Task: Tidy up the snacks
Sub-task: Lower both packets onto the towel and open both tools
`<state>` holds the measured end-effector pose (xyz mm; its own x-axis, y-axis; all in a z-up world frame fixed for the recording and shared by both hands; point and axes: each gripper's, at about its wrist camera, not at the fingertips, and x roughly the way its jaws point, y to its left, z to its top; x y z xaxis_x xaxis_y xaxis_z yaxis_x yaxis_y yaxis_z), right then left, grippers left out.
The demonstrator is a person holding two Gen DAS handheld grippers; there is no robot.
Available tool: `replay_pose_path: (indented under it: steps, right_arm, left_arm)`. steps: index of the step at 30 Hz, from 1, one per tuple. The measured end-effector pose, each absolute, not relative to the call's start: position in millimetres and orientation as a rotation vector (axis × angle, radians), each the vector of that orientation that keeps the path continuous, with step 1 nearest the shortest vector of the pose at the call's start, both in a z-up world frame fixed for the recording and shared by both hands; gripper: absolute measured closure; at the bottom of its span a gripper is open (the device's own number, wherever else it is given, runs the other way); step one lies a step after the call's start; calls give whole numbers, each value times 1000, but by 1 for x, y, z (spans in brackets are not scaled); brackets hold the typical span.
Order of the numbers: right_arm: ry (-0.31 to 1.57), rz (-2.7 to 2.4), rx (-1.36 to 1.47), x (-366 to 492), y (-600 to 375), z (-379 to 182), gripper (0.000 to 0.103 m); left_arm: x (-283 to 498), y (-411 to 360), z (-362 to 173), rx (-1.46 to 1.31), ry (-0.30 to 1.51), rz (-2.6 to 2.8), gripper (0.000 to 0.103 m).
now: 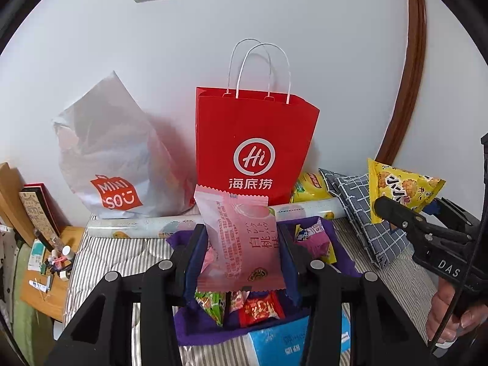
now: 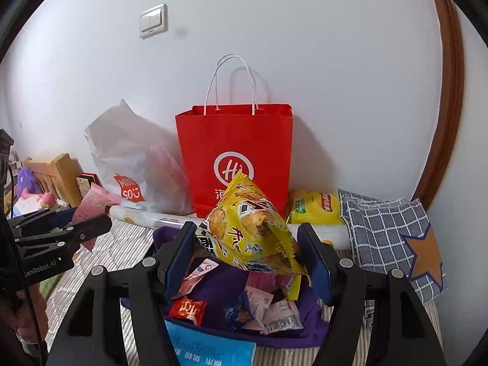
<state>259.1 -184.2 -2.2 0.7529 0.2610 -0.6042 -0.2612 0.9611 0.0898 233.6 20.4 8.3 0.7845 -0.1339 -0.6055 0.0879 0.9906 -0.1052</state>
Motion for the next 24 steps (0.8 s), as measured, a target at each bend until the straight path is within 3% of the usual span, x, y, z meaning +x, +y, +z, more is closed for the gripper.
replay_pose_path:
  steps: [24]
  right_arm:
    - [735,280,-6,323,-182,-55,36]
  left_arm:
    - [299,17,-29,-52,704,-124,60]
